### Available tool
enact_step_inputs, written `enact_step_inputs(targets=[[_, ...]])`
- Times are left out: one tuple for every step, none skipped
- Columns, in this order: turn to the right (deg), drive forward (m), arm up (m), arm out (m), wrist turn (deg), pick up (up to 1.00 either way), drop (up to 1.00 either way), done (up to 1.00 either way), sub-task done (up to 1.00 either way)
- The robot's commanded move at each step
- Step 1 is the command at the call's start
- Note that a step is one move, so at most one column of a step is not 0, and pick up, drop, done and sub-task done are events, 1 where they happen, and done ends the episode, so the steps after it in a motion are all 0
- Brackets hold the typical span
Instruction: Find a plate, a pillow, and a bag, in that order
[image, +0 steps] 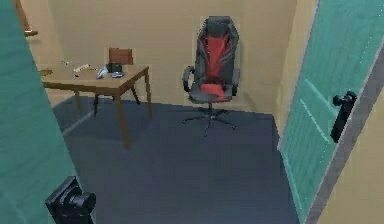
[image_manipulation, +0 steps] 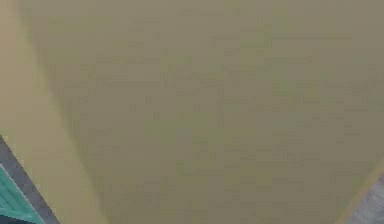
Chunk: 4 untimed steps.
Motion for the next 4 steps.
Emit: enact_step_inputs(targets=[[0.0, 0.75, 0.00, 0.00, 0.0, 0.00, 0.00, 0.00, 0.00], [-45.0, 0.00, 0.00, 0.00, 0.0, 0.00, 0.00, 0.00, 0.00], [-9.0, 0.00, 0.00, 0.00, 0.0, 0.00, 0.00, 0.00, 0.00], [0.0, 1.00, 0.00, 0.00, 0.0, 0.00, 0.00, 0.00, 0.00]])
